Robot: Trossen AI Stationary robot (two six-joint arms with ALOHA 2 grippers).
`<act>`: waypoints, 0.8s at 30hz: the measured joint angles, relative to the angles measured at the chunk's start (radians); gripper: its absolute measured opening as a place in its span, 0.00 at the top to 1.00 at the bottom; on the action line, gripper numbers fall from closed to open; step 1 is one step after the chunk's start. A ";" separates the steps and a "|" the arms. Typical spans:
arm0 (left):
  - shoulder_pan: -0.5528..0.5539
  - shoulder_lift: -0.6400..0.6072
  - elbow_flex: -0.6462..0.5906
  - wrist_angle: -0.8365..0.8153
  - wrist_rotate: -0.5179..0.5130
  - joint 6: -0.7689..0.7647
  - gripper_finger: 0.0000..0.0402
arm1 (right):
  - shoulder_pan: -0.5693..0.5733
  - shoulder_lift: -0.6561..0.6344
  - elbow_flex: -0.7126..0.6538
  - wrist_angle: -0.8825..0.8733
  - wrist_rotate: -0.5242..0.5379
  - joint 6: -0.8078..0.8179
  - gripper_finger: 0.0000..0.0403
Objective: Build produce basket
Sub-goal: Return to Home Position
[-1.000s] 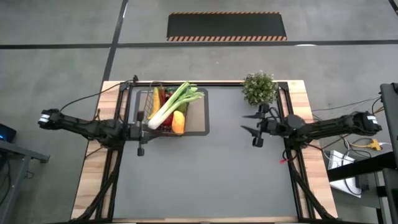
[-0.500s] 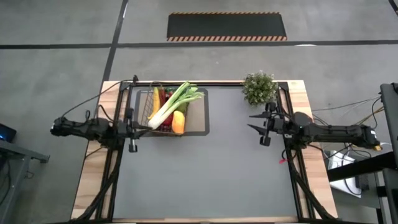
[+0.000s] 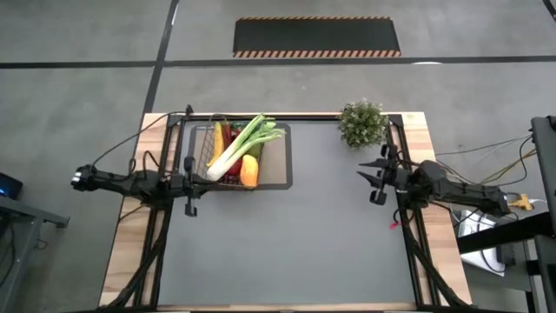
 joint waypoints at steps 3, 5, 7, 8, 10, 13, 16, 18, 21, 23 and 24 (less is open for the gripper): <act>0.000 0.011 0.000 -0.013 -0.022 -0.004 1.00 | 0.000 0.012 0.000 -0.018 0.061 -0.001 0.80; 0.000 0.021 0.000 -0.007 -0.022 0.003 1.00 | 0.000 0.028 0.000 -0.020 0.111 -0.009 0.81; 0.000 0.026 -0.001 -0.007 -0.022 0.005 1.00 | 0.000 0.045 0.000 -0.033 0.140 -0.013 0.82; 0.000 0.031 -0.001 -0.004 -0.022 0.005 1.00 | 0.000 0.053 0.000 -0.039 0.148 -0.014 0.82; 0.000 0.038 -0.001 -0.006 -0.022 0.005 1.00 | 0.000 0.066 0.000 -0.035 0.152 -0.014 0.82; 0.000 0.048 -0.002 -0.004 -0.022 0.005 1.00 | 0.000 0.081 0.000 -0.033 0.152 -0.014 0.81; 0.000 0.058 -0.002 -0.004 -0.022 0.006 1.00 | 0.000 0.091 0.000 -0.031 0.152 -0.015 0.80; 0.000 0.067 -0.002 -0.005 -0.022 0.006 1.00 | 0.000 0.094 0.000 -0.033 0.152 -0.015 0.79; 0.000 0.078 -0.002 -0.004 -0.023 0.006 1.00 | 0.000 0.094 0.000 -0.032 0.152 -0.016 0.78; 0.000 0.088 -0.003 -0.004 -0.023 0.006 1.00 | 0.000 0.093 0.000 -0.032 0.152 -0.016 0.78; 0.000 0.092 -0.003 -0.004 -0.023 0.006 1.00 | 0.000 0.093 0.000 -0.032 0.152 -0.016 0.78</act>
